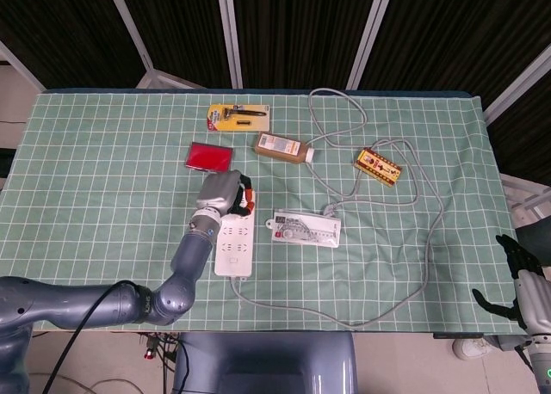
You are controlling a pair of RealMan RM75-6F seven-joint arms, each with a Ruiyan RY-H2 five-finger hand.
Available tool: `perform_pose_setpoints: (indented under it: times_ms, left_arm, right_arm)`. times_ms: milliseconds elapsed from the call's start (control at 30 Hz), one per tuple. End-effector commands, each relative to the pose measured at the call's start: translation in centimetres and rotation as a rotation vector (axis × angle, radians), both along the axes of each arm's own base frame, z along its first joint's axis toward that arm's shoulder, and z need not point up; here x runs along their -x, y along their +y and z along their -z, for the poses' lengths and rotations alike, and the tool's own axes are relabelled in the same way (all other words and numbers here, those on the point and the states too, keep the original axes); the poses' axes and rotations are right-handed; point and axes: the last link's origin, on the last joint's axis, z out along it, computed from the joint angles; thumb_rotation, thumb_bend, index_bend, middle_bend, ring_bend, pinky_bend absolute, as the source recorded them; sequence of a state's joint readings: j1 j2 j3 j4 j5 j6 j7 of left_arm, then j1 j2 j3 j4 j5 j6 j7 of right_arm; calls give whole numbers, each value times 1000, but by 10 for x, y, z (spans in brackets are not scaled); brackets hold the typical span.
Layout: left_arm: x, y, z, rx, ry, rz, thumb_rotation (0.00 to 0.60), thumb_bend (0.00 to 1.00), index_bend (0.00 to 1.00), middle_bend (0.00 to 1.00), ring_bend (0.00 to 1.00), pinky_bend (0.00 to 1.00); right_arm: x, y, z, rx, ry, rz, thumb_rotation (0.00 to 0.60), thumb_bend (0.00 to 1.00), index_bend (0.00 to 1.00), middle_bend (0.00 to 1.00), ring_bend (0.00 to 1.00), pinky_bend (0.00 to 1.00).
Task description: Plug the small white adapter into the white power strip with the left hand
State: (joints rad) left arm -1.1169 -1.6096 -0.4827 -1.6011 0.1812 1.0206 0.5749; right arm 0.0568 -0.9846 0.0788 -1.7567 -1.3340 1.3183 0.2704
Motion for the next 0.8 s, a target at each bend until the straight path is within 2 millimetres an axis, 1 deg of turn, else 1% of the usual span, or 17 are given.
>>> perform_pose_setpoints:
  times_ms: [33,133,400,533,800]
  left_arm:
    - [6,-4,-3,93,-377,-127,600,360,858,1000,1000,1000]
    - [15,-4,2,120,-427,-144,600,358,895,1000,1000,1000]
    - [41,5,7,170,-471,-197,600,356,913,1000,1000,1000]
    - [49,9,10,182,-466,-207,600,355,913,1000,1000,1000]
    - [54,11,16,191,-446,-206,600,355,913,1000,1000,1000]
  right_arm:
    - [0,0,0,0,1,1,600,338,0,0,0,0]
    - [1,0,0,-1,0,4,600,338,0,0,0,0]
    - [0,-1,1,-4,-4,7,600,338,0,0,0,0]
    - [1,-1,1,-4,-3,8,600,338,0,0,0,0]
    - [1,-1,1,-4,-6,11,600,338,0,0,0,0]
